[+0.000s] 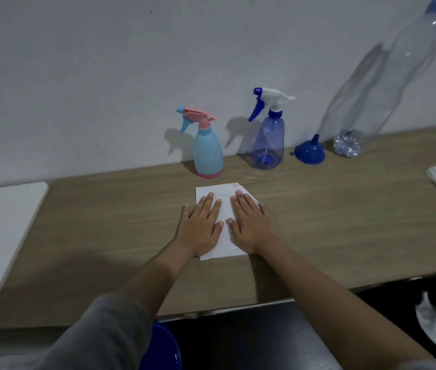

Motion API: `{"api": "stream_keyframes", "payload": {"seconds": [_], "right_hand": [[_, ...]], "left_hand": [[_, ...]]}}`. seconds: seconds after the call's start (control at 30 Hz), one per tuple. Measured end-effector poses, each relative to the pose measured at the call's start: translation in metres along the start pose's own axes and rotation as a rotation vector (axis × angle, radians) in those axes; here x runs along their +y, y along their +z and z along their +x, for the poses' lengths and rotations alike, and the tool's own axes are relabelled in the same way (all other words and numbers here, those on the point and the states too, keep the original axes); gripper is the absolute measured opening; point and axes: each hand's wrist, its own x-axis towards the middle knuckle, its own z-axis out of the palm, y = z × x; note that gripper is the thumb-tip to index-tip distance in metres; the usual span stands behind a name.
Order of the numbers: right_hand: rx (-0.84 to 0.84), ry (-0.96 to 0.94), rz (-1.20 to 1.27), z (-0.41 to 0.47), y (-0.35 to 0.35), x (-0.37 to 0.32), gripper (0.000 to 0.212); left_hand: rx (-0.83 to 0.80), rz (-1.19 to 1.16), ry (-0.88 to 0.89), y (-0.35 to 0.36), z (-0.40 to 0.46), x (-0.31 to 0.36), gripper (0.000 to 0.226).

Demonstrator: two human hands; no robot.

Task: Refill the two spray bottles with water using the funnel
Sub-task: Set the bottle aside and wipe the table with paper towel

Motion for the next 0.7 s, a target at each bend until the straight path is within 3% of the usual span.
{"api": "stream_keyframes", "payload": {"seconds": [0.7], "right_hand": [[0.029, 0.102, -0.04, -0.036, -0.06, 0.177, 0.064]], "left_hand": [[0.02, -0.047, 0.18, 0.006, 0.1, 0.165, 0.063]]}}
